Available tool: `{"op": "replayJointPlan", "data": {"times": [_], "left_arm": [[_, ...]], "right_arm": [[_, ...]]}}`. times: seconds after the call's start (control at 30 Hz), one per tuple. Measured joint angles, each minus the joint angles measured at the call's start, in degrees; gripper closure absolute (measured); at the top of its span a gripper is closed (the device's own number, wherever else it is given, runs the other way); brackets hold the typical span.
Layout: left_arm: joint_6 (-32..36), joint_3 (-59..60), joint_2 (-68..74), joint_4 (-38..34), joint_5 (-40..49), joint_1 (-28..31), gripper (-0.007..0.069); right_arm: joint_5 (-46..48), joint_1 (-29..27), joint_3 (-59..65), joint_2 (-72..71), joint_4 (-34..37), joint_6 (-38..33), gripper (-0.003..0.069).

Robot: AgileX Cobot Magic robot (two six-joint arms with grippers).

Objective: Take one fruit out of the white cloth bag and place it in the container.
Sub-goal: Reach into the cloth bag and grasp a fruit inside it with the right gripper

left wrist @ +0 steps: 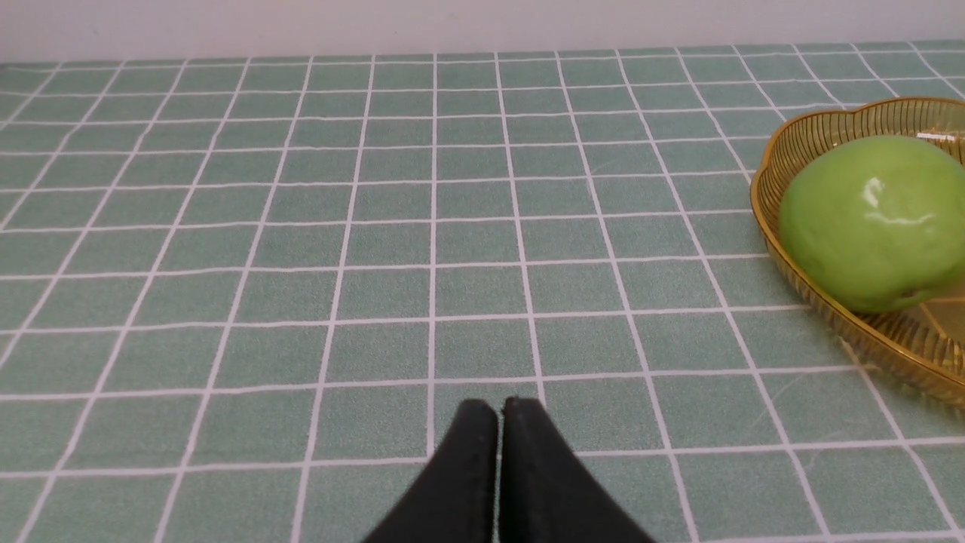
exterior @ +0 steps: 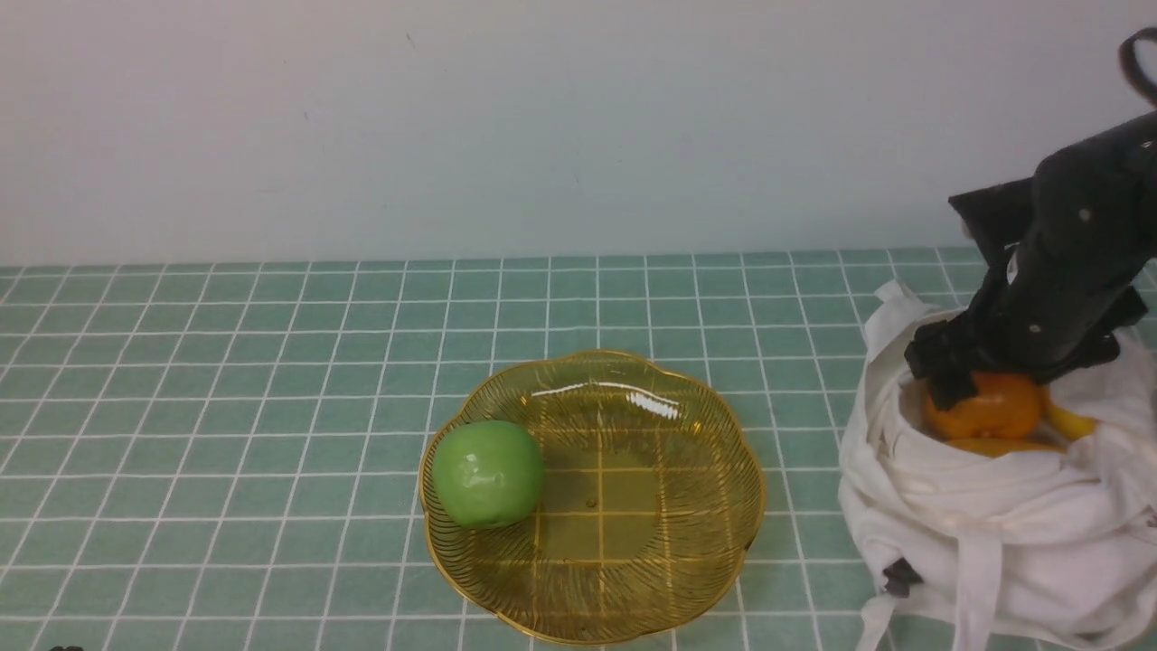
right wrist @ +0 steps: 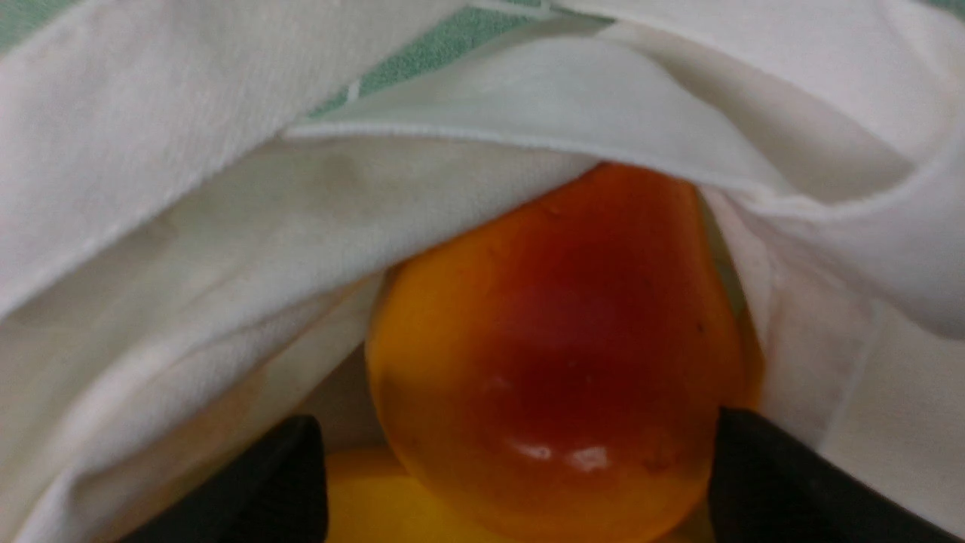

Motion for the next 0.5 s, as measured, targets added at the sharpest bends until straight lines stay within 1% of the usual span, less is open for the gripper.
{"op": "replayJointPlan", "data": {"times": [0.07, 0.1, 0.17, 0.4, 0.5], "left_arm": [[0.0, 0.0, 0.0, 0.0, 0.0, 0.0, 0.0632], [0.0, 0.0, 0.0, 0.0, 0.0, 0.0, 0.0632], [0.0, 0.0, 0.0, 0.0, 0.0, 0.0, 0.0632], [0.0, 0.0, 0.0, 0.0, 0.0, 0.0, 0.0632], [0.0, 0.0, 0.0, 0.0, 0.0, 0.0, 0.0632]], "right_arm": [[-0.5, 0.0, 0.0, 1.1, -1.0, 0.4, 0.0022], [-1.4, 0.0, 0.0, 2.2, -2.9, 0.8, 0.0022], [-1.7, 0.0, -0.1, 2.3, -3.5, 1.2, 0.0020], [-5.6, 0.3, -0.4, 3.8, -9.5, 5.0, 0.0020], [-6.5, 0.4, -0.6, 4.2, -10.0, 5.3, 0.0041]]}}
